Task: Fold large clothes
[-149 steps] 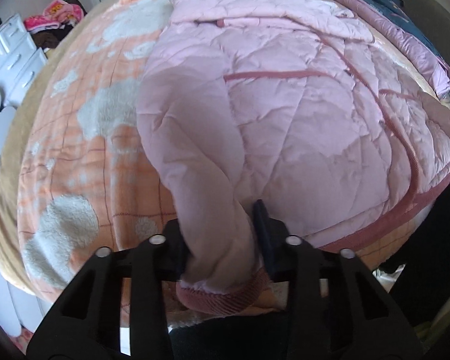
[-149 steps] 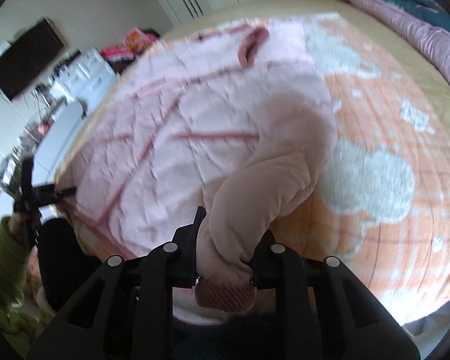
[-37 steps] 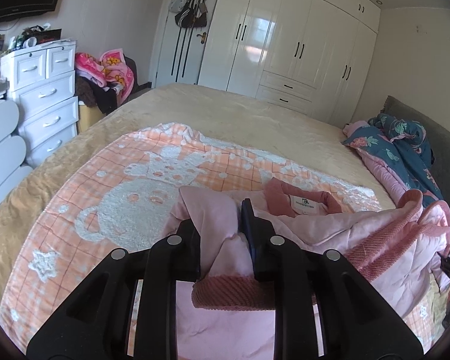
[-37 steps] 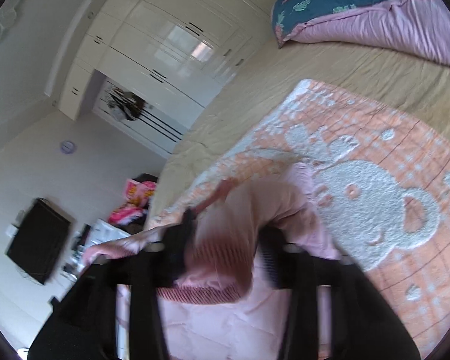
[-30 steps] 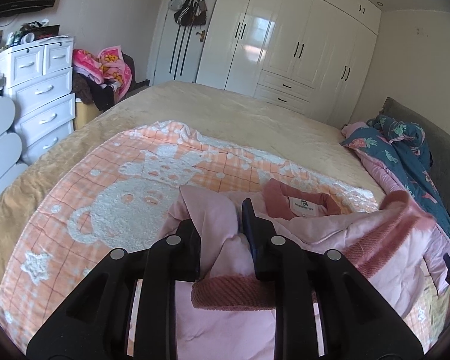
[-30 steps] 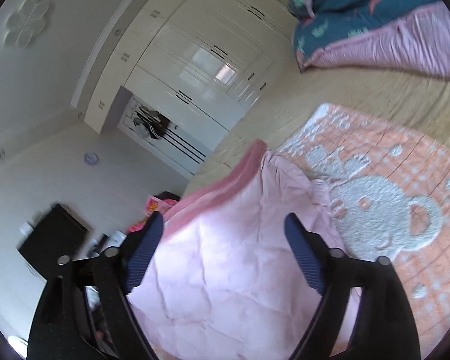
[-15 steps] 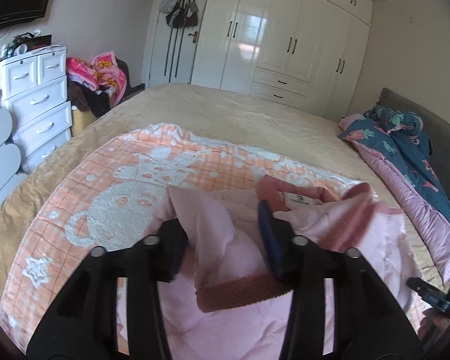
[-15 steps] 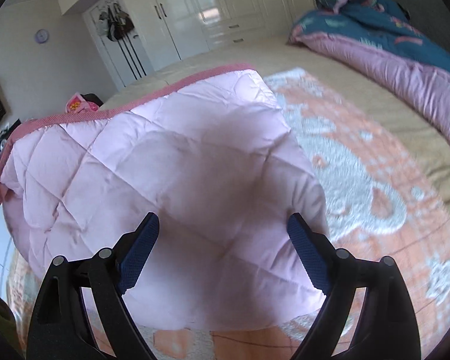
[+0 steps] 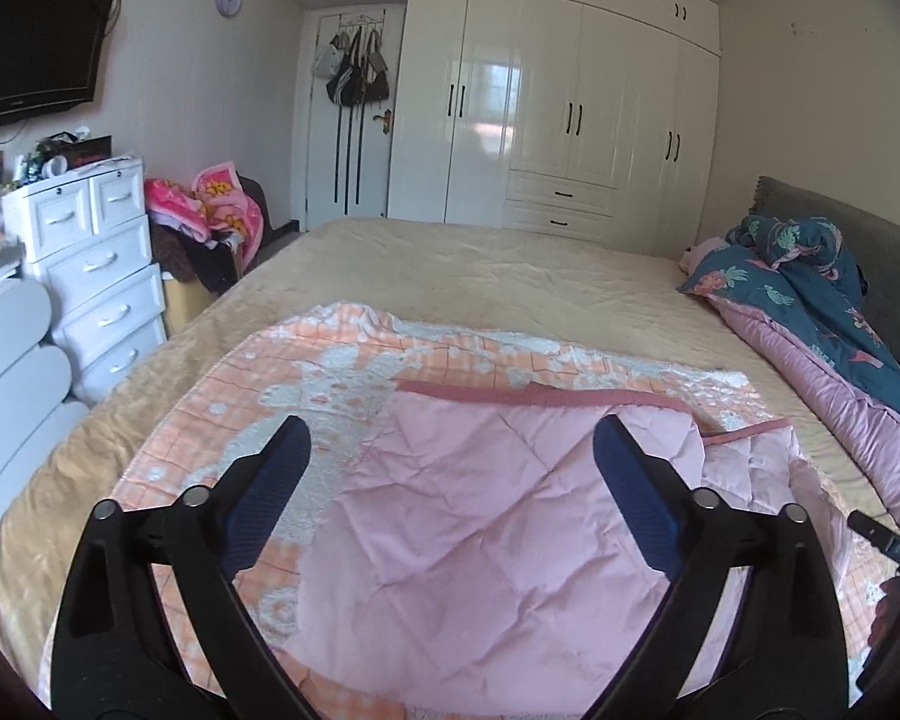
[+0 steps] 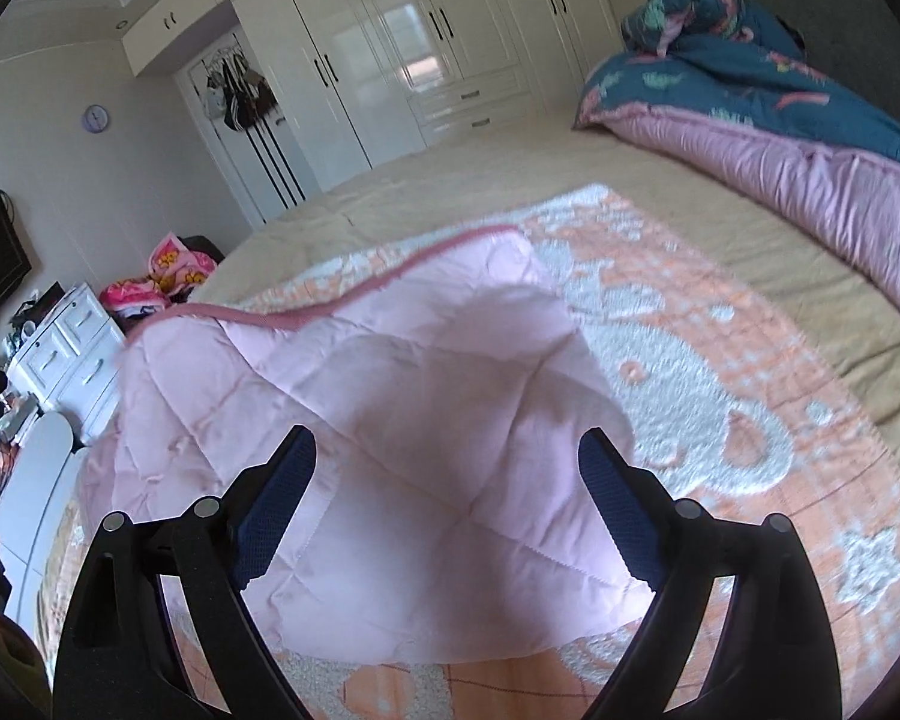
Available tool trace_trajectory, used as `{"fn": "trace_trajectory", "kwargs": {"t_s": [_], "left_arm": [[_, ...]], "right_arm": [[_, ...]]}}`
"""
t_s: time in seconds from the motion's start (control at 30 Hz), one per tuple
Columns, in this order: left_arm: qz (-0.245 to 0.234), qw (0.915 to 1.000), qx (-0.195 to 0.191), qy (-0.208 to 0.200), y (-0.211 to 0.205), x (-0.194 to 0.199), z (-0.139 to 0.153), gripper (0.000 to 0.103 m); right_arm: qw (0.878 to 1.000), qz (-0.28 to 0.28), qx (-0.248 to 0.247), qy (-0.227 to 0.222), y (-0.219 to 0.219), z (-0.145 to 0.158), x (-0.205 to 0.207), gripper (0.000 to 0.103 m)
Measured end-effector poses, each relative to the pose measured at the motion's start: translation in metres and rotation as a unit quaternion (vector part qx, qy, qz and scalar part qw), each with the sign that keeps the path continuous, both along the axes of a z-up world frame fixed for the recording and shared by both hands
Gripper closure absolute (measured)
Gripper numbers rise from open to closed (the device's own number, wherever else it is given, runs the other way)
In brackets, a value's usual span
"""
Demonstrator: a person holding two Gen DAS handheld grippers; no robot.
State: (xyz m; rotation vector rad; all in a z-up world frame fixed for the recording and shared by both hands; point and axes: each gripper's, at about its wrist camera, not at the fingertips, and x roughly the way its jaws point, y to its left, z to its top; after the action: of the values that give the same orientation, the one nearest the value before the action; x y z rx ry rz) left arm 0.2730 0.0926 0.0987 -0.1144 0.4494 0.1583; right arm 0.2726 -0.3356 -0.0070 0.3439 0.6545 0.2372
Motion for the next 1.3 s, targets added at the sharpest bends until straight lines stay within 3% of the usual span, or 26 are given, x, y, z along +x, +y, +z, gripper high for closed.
{"fn": "trace_trajectory", "kwargs": {"t_s": [0.43,0.73,0.93,1.3], "left_arm": [[0.002,0.9987,0.0,0.051,0.008,-0.022,-0.032,0.009],[0.02,0.9933,-0.034,0.109,0.038,-0.033,-0.08,0.009],[0.028,0.9872,-0.056,0.146,0.057,-0.018,-0.114,0.009],[-0.011,0.9786,-0.1,0.179,0.071,0.011,-0.148,0.009]], "right_arm": [[0.996,-0.019,-0.067,-0.058,-0.011,0.032,-0.032,0.008],[0.996,-0.015,-0.079,-0.028,-0.014,0.013,-0.035,0.007],[0.996,-0.01,-0.091,0.013,-0.015,-0.012,-0.015,0.007],[0.994,0.018,-0.081,0.068,-0.017,-0.048,0.028,0.007]]}}
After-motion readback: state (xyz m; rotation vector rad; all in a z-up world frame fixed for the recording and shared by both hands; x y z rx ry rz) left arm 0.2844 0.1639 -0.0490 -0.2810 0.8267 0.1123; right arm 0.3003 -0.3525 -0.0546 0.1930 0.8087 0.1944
